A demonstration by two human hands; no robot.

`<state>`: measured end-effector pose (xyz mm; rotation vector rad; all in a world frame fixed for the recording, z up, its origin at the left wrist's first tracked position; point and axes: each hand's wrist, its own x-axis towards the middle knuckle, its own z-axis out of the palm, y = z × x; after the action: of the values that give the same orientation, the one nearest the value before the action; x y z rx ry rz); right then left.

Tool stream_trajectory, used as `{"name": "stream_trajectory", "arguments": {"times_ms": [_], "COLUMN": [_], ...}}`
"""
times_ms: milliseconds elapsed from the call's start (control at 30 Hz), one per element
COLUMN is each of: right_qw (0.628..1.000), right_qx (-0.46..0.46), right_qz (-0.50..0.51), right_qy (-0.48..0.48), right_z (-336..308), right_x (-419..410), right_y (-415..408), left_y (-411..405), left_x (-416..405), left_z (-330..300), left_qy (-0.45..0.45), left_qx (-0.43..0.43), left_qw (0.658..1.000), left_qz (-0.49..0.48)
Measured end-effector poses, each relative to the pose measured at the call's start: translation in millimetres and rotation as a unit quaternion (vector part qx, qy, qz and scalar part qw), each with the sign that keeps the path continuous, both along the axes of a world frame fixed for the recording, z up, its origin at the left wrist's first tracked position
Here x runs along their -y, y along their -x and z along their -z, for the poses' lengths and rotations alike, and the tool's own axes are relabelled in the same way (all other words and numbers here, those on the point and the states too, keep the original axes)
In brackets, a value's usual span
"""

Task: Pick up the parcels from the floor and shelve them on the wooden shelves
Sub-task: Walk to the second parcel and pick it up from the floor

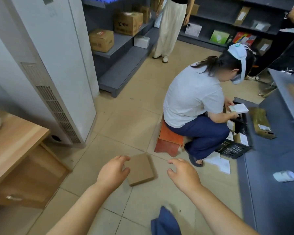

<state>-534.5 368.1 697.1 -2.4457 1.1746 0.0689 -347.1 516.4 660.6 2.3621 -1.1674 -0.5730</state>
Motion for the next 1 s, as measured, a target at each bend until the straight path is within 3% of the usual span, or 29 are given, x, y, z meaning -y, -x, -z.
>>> {"name": "stream_trajectory", "arguments": {"times_ms": [533, 767, 1000], "right_qw": [0.976, 0.965, 0.959], "right_qx": [-0.096, -0.125, -0.153], "right_qz": [-0.169, -0.184, -0.176], "right_qy": [-0.098, -0.141, -0.159], "right_z": [95.5, 187.7, 325.2], "right_x": [189.6, 205.8, 207.4], "right_y": [-65.8, -104.2, -139.6], "left_y": [-14.4, -39.5, -66.1], "left_x": [144.1, 159.1, 162.1], "left_z": [77.9, 170.4, 308.9], "left_qy": [-0.069, -0.113, -0.131], "left_qx": [-0.074, -0.107, -0.124], "left_qw": [0.981, 0.971, 0.962], "left_qz": [-0.165, -0.181, -0.204]}}
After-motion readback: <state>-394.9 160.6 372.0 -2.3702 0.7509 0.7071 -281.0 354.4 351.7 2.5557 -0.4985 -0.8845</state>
